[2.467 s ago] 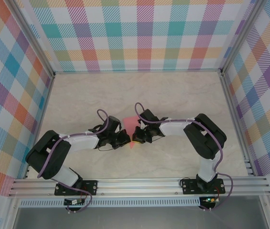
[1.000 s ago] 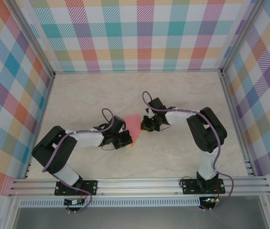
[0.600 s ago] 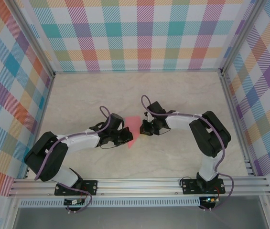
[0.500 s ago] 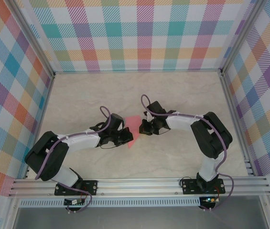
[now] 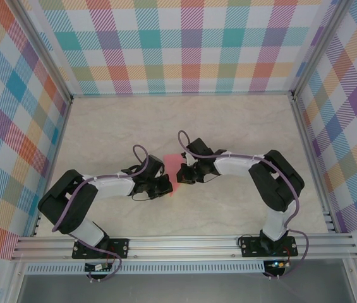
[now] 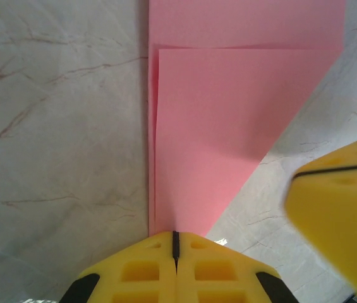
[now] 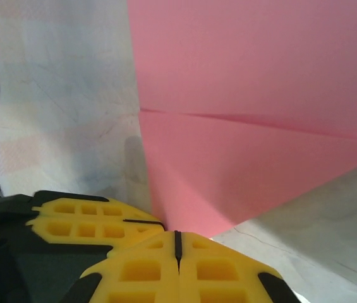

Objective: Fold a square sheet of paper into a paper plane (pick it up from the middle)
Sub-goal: Third fold the triangle at the center of the table.

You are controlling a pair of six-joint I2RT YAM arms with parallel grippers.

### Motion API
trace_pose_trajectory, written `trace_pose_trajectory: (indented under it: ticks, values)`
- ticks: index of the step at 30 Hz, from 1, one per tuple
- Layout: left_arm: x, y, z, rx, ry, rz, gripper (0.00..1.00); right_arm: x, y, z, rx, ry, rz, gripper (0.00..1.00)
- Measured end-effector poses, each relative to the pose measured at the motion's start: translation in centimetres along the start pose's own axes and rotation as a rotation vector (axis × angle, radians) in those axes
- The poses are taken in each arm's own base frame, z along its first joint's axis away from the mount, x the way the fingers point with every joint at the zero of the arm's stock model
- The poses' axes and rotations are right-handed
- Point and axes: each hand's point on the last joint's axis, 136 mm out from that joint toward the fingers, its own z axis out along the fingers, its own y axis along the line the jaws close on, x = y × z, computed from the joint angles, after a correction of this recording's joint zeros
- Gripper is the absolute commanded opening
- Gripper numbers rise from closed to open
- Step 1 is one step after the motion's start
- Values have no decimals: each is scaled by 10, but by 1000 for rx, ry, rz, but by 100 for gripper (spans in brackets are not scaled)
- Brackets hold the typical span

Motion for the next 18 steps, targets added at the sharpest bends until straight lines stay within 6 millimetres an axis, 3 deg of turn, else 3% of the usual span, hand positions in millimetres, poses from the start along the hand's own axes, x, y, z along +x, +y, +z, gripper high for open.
trace_pose_trajectory:
  ticks: [6,18]
  values:
    - [0,1,0,-9,1,-2,0,10,-5,19,6,64,9,0]
    - [0,2,1,-35,14,-10,0,-20,-15,15,21,20,44,0]
